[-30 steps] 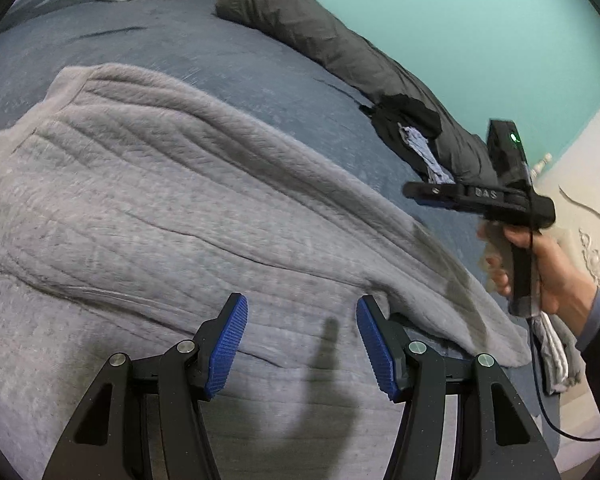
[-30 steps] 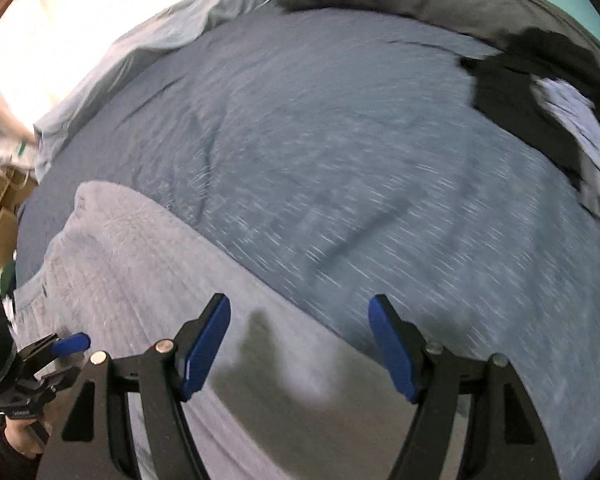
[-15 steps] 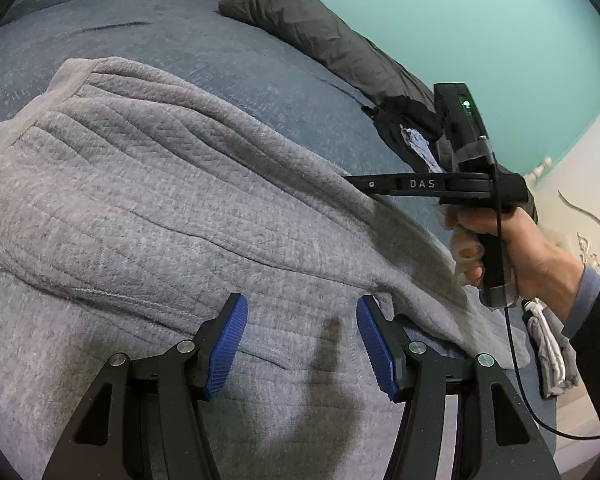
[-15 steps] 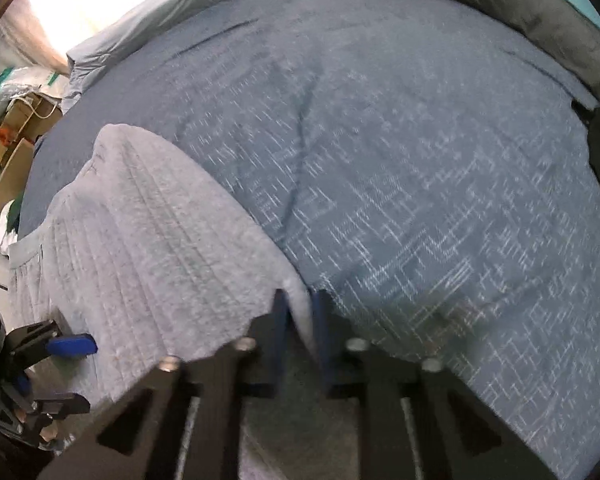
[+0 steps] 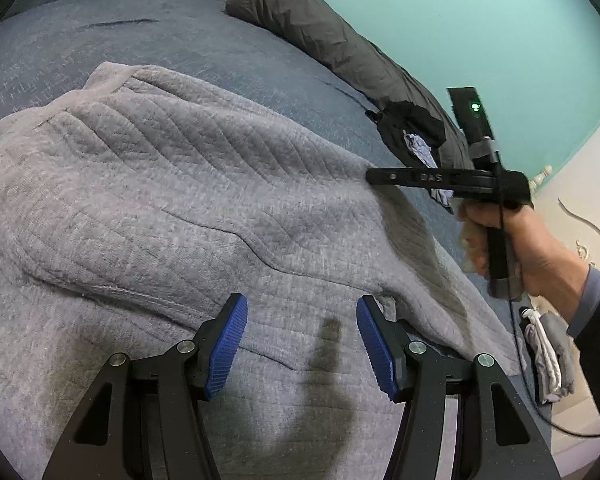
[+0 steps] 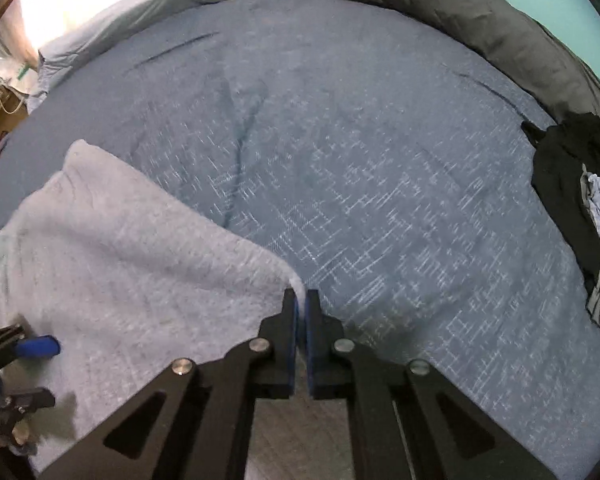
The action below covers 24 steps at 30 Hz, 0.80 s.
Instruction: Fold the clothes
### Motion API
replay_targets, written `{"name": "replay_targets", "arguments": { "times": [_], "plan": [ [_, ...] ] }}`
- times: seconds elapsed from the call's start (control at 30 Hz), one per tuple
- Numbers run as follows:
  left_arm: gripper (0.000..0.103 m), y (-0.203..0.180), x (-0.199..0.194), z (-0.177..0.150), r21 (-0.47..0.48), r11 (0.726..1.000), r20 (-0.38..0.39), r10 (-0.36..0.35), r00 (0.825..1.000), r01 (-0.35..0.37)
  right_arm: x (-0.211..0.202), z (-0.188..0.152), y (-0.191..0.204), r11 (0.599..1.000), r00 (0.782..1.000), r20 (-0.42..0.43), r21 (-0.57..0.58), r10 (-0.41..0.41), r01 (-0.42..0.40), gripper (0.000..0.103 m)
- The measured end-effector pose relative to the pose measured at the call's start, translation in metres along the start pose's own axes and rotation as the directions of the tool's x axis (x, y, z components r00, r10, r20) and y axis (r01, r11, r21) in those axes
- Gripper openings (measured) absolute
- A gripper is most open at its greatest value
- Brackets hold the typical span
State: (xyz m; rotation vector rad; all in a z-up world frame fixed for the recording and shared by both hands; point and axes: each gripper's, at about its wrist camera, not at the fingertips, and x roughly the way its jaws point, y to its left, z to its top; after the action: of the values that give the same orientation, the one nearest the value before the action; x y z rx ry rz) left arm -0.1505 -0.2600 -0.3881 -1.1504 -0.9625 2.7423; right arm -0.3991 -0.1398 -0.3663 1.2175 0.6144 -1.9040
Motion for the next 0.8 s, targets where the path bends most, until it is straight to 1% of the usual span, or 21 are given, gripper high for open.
{"name": "replay_targets", "arguments": {
  "times": [0.03, 0.07, 0.17, 0.23, 0.27, 0.3, 0.33, 0.37, 0.4, 0.47, 0.57, 0.67, 0.8],
  "plan": [
    [0.061, 0.000, 0.000, 0.001, 0.001, 1.000, -0.001, -0.002, 1.000, 0.002, 0.002, -0.001, -0.001, 1.000, 1.000, 0.003, 0.028, 0.008, -0.009, 0.008],
    [0.061, 0.001, 0.000, 0.001, 0.001, 1.000, -0.003, -0.004, 1.000, 0.004, 0.002, -0.002, -0.001, 0.999, 1.000, 0.009, 0.040, 0.016, -0.016, 0.008],
    [0.061, 0.002, -0.001, 0.002, -0.007, 1.000, 0.001, -0.005, 1.000, 0.005, -0.004, 0.001, 0.004, 1.000, 0.999, 0.042, 0.022, -0.008, 0.007, 0.010],
    [0.061, 0.002, -0.003, 0.001, -0.009, 1.000, 0.002, -0.005, 1.000, 0.005, -0.018, 0.000, 0.000, 0.998, 0.995, 0.096, 0.060, 0.002, -0.008, 0.014],
    [0.061, 0.002, -0.003, 0.001, -0.009, 1.000, 0.002, -0.005, 1.000, 0.005, -0.025, 0.004, -0.002, 0.996, 0.991, 0.129, 0.086, 0.023, -0.034, 0.015],
    [0.061, 0.002, -0.005, 0.001, -0.011, 1.000, 0.005, -0.007, 1.000, 0.007, -0.029, 0.010, -0.002, 0.992, 0.988, 0.148, 0.105, 0.051, -0.067, 0.022],
    [0.061, 0.004, -0.007, 0.001, -0.013, 1.000, 0.007, -0.008, 1.000, 0.008, -0.033, 0.016, -0.001, 0.987, 0.983, 0.167, 0.124, 0.079, -0.100, 0.038],
    [0.061, 0.005, -0.009, 0.002, -0.015, 1.000, 0.008, -0.010, 1.000, 0.010, -0.037, 0.022, 0.000, 0.981, 0.977, 0.187, 0.142, 0.105, -0.133, 0.045],
    [0.061, 0.007, -0.011, 0.003, -0.018, 1.000, 0.012, -0.004, 1.000, 0.005, -0.040, 0.029, 0.001, 0.975, 0.971, 0.201, 0.154, 0.130, -0.162, 0.047],
    [0.061, 0.011, -0.015, 0.005, -0.029, 0.999, 0.020, 0.013, 1.000, -0.012, -0.032, 0.046, 0.020, 0.976, 0.973, 0.170, 0.122, 0.156, -0.178, 0.047],
    [0.061, 0.019, -0.022, 0.011, -0.046, 0.998, 0.043, 0.054, 0.998, -0.052, -0.018, 0.068, 0.057, 0.983, 0.979, 0.103, 0.023, 0.178, -0.182, 0.047],
    [0.061, 0.030, -0.032, 0.017, -0.071, 0.995, 0.076, 0.079, 0.994, -0.074, -0.003, 0.080, 0.092, 0.981, 0.981, 0.051, -0.064, 0.188, -0.184, 0.048],
    [0.061, 0.043, -0.054, 0.025, -0.087, 0.985, 0.129, 0.157, 0.979, -0.147, 0.013, 0.086, 0.117, 0.975, 0.981, 0.011, -0.114, 0.194, -0.192, 0.048]
  ]
}}
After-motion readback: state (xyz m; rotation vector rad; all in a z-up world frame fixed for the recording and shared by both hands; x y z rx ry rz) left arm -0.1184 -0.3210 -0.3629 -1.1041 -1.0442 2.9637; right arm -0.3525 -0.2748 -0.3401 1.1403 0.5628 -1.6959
